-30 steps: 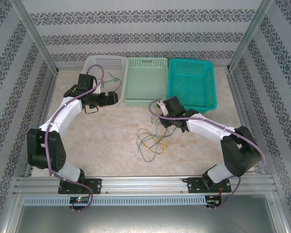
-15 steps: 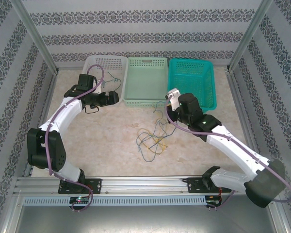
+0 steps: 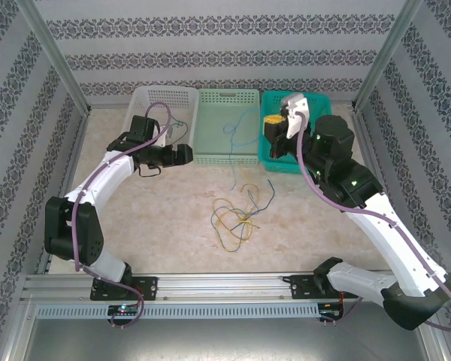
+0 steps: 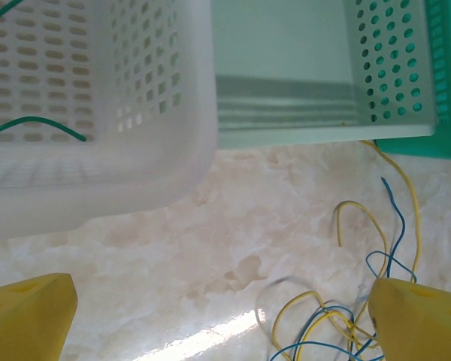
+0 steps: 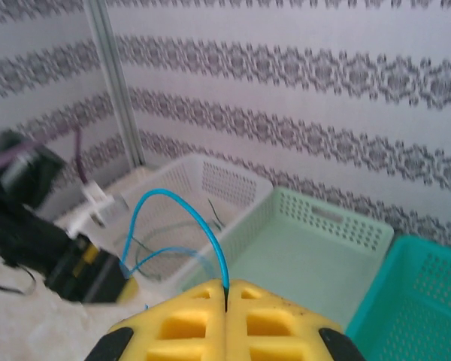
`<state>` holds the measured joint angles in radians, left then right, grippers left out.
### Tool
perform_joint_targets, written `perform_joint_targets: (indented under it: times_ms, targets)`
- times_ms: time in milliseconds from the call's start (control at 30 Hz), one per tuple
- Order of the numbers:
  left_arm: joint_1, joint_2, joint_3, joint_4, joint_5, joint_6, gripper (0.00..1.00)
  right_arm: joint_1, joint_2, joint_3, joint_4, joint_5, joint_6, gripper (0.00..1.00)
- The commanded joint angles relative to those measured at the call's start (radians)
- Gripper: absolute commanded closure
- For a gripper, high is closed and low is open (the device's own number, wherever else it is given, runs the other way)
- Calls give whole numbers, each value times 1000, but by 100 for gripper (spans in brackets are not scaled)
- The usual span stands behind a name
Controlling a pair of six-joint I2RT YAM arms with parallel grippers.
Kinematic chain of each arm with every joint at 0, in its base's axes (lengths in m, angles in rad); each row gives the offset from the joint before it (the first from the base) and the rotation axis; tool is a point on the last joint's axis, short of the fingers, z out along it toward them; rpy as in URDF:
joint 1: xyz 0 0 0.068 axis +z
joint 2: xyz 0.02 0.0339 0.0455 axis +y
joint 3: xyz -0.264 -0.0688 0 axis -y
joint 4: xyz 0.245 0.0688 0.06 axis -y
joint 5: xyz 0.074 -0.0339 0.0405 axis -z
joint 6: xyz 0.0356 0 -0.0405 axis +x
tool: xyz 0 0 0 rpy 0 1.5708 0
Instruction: Untangle the cables
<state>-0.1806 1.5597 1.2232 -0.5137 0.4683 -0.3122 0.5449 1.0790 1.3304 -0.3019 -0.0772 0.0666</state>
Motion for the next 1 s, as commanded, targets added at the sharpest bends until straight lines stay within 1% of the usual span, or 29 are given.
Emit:
perform_joint_targets:
  times_ms: [0, 200, 333, 533, 633, 733, 800, 867, 967]
  targets:
    - [-22, 13, -1, 48, 18, -8, 0, -12, 35, 58, 29, -46, 56, 100]
    - [-23, 7, -19, 66, 10, -19, 0, -29, 114, 158, 105, -15, 111, 100]
    - [-23, 2, -34, 77, 10, -24, 1, -45, 192, 233, 131, 22, 104, 100]
    - [-23, -6, -57, 83, 9, -25, 0, -102, 338, 298, 174, 6, 147, 100]
    - [-23, -9, -73, 89, 7, -28, 0, -129, 427, 307, 222, 7, 167, 100]
    - [-22, -13, -86, 93, 8, -33, 0, -162, 542, 321, 310, -34, 229, 100]
    - [-23, -18, -95, 93, 5, -33, 0, -182, 638, 355, 361, -79, 282, 100]
    - [-23, -25, -104, 92, -4, -31, 1, -195, 723, 404, 374, -111, 331, 100]
    - [-23, -42, -118, 83, -17, -24, 0, -208, 827, 481, 378, -128, 393, 100]
